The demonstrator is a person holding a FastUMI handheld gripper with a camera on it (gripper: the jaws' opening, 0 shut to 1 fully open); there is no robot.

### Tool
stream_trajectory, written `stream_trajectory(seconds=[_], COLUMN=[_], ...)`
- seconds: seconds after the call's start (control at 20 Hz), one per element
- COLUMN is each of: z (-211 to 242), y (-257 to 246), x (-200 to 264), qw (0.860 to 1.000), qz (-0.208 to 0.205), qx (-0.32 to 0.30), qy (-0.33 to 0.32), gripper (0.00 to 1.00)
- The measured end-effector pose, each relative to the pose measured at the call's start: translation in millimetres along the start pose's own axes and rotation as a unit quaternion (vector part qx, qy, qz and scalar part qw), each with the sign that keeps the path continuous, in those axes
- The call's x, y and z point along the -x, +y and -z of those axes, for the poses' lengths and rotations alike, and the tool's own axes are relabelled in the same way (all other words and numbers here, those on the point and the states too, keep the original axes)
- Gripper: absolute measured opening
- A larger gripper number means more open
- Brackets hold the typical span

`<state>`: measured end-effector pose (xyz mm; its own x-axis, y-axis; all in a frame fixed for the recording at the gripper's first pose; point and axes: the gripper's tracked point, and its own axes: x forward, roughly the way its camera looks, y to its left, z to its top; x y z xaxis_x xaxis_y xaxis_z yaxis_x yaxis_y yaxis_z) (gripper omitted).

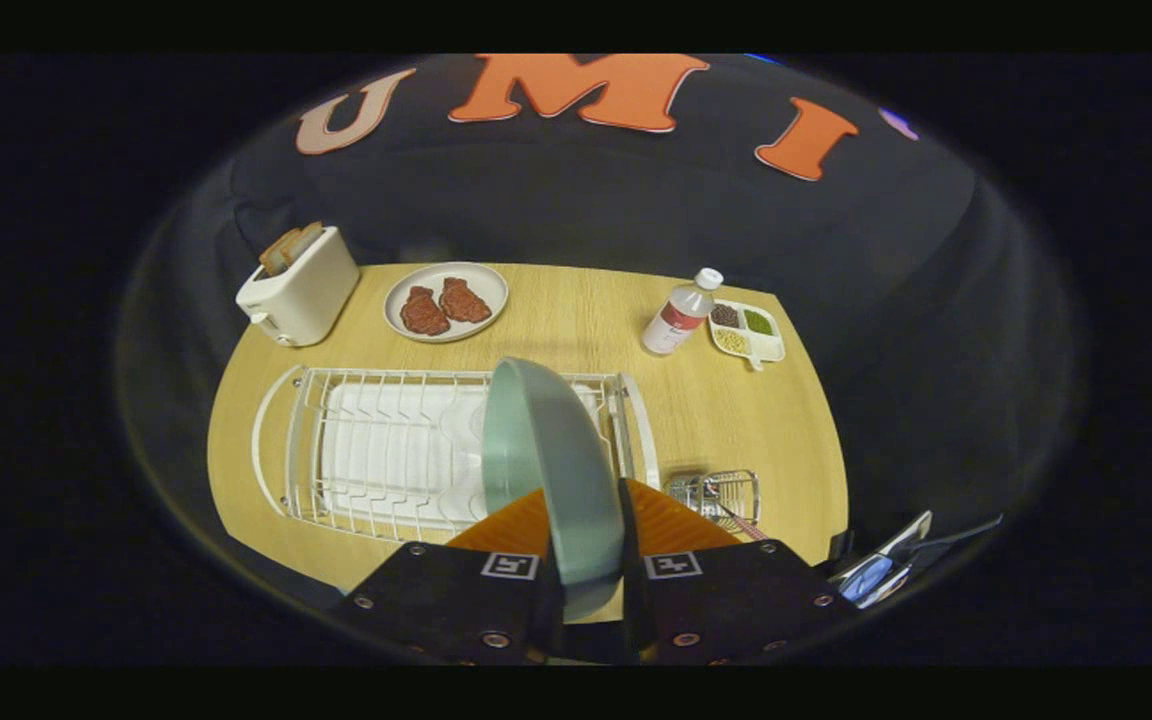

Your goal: Take the plate from the dish rack, then take the spoon from the basket and place it into the plate.

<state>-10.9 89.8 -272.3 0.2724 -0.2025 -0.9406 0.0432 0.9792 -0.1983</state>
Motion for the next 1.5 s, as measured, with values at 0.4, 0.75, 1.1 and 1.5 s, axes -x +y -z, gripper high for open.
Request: stream_trajectory(seconds=[0.4,0.75,1.1,1.5], z=[71.8,147.3,205.9,237.0], y=[-43.8,-69.2,-62.9,-43.0], x=[18.2,7.7,-26.8,-73.9], qw=[0.988,0.968,0.941,0.919], qz=[-0.122,-0.211,-0.29,-0.333], qx=[-0.092,-0.13,-0.163,-0.204], qy=[0.021,0.043,0.066,0.057], gripper=[0.24,0.24,0.24,0.24])
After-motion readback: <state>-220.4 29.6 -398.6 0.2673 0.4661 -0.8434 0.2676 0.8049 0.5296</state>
